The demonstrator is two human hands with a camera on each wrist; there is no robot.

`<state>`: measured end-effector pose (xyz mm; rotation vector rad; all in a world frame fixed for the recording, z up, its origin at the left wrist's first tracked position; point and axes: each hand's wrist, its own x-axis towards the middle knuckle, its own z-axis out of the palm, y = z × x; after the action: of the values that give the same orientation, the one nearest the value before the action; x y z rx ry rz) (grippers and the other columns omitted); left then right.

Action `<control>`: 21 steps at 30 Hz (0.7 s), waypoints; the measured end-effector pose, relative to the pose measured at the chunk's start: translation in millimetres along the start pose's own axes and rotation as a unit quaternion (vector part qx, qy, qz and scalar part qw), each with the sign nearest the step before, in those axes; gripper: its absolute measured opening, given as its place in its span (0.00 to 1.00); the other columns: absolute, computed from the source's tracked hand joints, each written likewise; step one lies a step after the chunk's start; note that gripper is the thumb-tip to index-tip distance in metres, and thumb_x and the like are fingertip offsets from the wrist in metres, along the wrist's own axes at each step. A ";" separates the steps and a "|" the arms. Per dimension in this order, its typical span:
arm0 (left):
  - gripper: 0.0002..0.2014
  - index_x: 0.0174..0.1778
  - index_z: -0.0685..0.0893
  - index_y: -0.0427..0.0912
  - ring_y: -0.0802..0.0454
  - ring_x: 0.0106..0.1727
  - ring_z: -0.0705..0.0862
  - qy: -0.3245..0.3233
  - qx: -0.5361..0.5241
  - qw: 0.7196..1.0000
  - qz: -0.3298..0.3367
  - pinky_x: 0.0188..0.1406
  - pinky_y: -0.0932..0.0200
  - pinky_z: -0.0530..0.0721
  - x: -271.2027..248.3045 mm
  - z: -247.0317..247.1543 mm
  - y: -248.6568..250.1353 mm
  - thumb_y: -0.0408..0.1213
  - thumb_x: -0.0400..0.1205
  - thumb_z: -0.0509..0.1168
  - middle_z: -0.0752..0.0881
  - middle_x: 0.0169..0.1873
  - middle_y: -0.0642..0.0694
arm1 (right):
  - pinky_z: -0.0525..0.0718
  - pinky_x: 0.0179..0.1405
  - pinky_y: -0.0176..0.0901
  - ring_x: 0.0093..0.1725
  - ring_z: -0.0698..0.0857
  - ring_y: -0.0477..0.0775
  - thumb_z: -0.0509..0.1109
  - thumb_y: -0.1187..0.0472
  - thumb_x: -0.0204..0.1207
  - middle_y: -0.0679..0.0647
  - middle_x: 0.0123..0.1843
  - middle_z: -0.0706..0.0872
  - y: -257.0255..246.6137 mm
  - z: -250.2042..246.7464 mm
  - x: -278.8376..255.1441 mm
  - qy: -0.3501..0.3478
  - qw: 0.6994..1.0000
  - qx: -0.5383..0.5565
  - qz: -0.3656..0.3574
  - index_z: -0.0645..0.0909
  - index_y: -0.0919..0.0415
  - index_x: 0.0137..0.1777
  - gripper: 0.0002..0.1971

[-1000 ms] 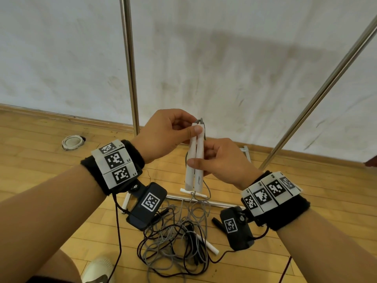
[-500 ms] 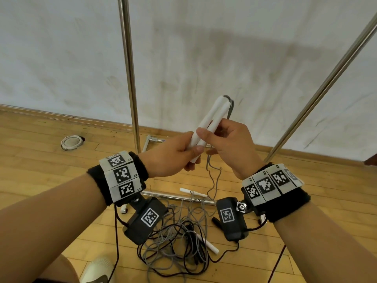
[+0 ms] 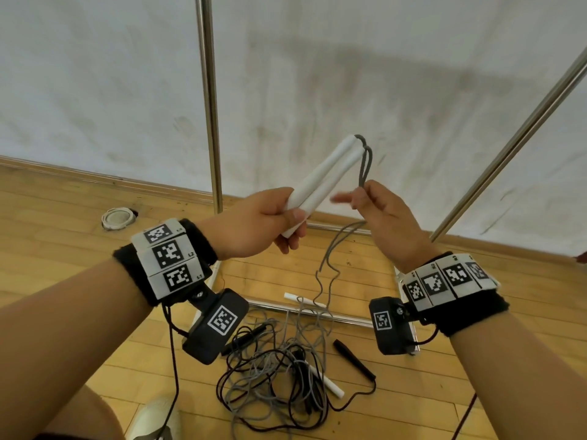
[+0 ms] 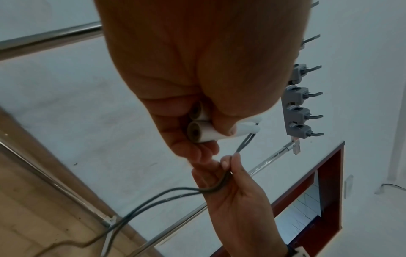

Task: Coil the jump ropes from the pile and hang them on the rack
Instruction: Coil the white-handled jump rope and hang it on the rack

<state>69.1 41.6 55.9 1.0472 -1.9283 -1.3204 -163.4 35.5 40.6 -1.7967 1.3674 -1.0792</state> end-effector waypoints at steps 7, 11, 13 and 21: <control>0.06 0.51 0.79 0.46 0.56 0.35 0.86 0.110 0.012 0.994 -0.022 0.38 0.60 0.86 6.6 -15.1 -9.7 0.38 0.90 0.58 0.85 0.38 0.49 | 0.88 0.38 0.46 0.29 0.75 0.49 0.56 0.60 0.89 0.56 0.32 0.75 3.6 -13.0 -1.7 -0.030 0.992 0.116 0.035 0.87 0.55 0.52 0.16; 0.06 0.52 0.78 0.45 0.59 0.32 0.84 0.153 0.031 0.987 -0.047 0.34 0.64 0.86 11.7 -14.0 -12.8 0.38 0.90 0.57 0.85 0.38 0.47 | 0.81 0.29 0.41 0.29 0.80 0.50 0.67 0.66 0.83 0.55 0.34 0.87 6.3 -13.6 -4.7 -0.007 0.986 0.153 0.057 0.87 0.61 0.54 0.07; 0.06 0.54 0.78 0.43 0.60 0.31 0.84 0.162 0.030 0.985 -0.056 0.33 0.65 0.86 13.9 -10.1 -11.8 0.39 0.90 0.57 0.85 0.39 0.48 | 0.80 0.27 0.40 0.28 0.81 0.51 0.71 0.65 0.79 0.58 0.34 0.89 4.4 -9.7 -7.1 0.013 0.982 0.181 0.053 0.86 0.64 0.49 0.03; 0.09 0.56 0.77 0.40 0.59 0.32 0.82 0.110 0.027 0.992 -0.045 0.36 0.56 0.81 19.6 13.7 -2.1 0.40 0.91 0.55 0.84 0.38 0.48 | 0.86 0.41 0.41 0.40 0.89 0.54 0.68 0.77 0.78 0.61 0.40 0.90 -12.3 23.0 -12.3 -0.062 0.961 0.267 0.017 0.88 0.63 0.55 0.13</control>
<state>48.3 31.2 49.6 1.2652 -1.7786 -1.1514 -139.0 50.7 37.5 -1.4072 0.9133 -1.1597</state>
